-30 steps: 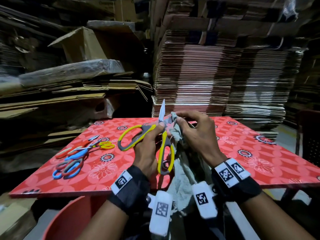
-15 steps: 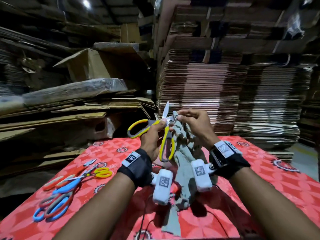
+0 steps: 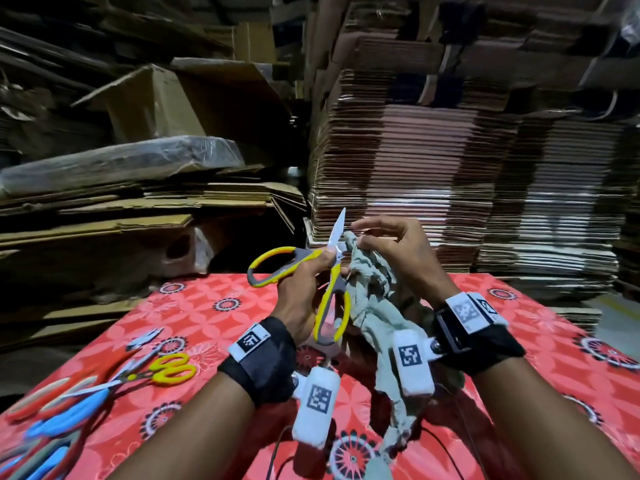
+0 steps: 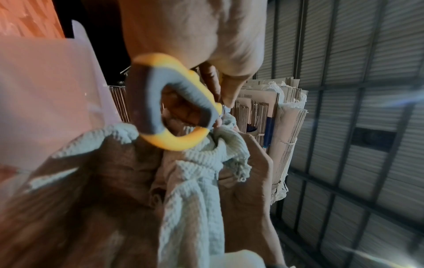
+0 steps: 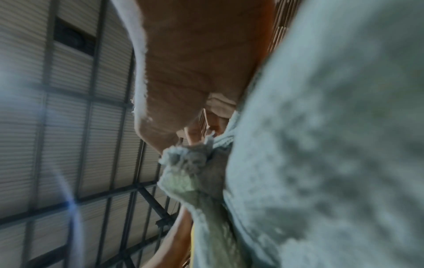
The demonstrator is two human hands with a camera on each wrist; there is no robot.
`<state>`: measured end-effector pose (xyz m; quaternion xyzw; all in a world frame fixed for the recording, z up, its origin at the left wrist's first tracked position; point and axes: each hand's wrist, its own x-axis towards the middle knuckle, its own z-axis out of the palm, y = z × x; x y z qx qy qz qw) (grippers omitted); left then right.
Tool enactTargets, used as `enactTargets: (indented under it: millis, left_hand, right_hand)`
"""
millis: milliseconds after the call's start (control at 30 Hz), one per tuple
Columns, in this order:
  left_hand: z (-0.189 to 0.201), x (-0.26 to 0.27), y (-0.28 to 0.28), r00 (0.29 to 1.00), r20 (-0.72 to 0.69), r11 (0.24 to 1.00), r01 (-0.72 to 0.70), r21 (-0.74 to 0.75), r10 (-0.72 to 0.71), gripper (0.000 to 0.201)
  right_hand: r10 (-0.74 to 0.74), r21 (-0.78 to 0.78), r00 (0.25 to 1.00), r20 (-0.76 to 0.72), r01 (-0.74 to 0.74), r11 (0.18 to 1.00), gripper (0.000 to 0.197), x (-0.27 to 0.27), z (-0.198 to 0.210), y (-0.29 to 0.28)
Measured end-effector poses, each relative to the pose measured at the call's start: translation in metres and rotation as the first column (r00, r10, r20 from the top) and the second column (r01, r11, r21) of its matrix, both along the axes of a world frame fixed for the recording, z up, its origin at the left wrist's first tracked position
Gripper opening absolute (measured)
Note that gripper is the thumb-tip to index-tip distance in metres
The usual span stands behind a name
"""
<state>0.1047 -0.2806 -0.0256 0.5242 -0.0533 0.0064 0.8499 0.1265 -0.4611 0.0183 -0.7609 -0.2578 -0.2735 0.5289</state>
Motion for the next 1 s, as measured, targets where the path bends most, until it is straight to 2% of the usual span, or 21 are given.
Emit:
enactTargets:
  millis: [100, 200, 333, 433, 500, 667, 800, 900, 1000]
  left_hand:
    - [-0.004, 0.005, -0.004, 1.0, 0.001, 1.0, 0.002, -0.016, -0.002, 0.016]
    - [-0.005, 0.008, -0.002, 0.999, 0.037, 1.0, -0.01, -0.016, 0.011, 0.024]
    - [-0.008, 0.013, 0.01, 0.993, 0.055, 0.993, -0.098, -0.071, 0.102, 0.012]
    - [-0.009, 0.013, 0.018, 0.987, 0.032, 0.979, -0.152, -0.138, 0.158, 0.029]
    - [-0.011, 0.012, 0.019, 0.98, 0.024, 0.966, -0.188, -0.176, 0.195, 0.029]
    - [-0.015, 0.009, 0.024, 0.979, 0.004, 0.954, -0.196, -0.225, 0.202, 0.023]
    - [-0.017, 0.008, 0.03, 0.979, -0.007, 0.942, -0.198, -0.272, 0.204, 0.035]
    - [-0.016, 0.011, 0.031, 0.975, -0.022, 0.938, -0.22, -0.266, 0.222, 0.035]
    - [-0.015, 0.012, 0.033, 0.981, -0.009, 0.949, -0.191, -0.25, 0.195, 0.037]
  right_hand:
    - [-0.059, -0.085, 0.996, 0.066, 0.064, 0.994, 0.026, 0.006, -0.004, -0.003]
    - [-0.056, -0.095, 0.995, 0.08, 0.063, 0.993, 0.026, 0.009, 0.0, -0.002]
    - [-0.018, -0.156, 0.999, 0.036, 0.023, 0.987, 0.025, 0.014, 0.014, 0.013]
    - [-0.034, -0.18, 0.998, 0.06, 0.044, 0.983, 0.023, 0.017, 0.014, 0.027]
    - [-0.054, -0.18, 0.996, 0.077, 0.067, 0.981, 0.021, 0.016, 0.009, 0.035]
    - [-0.127, -0.252, 0.951, 0.281, 0.201, 0.947, 0.014, 0.012, -0.003, 0.053]
    - [-0.172, -0.275, 0.908, 0.382, 0.289, 0.917, 0.019, 0.012, -0.004, 0.065]
    - [-0.158, -0.289, 0.902, 0.403, 0.289, 0.912, 0.013, 0.005, -0.003, 0.073]
    - [-0.168, -0.272, 0.929, 0.331, 0.264, 0.925, 0.012, 0.004, 0.002, 0.069]
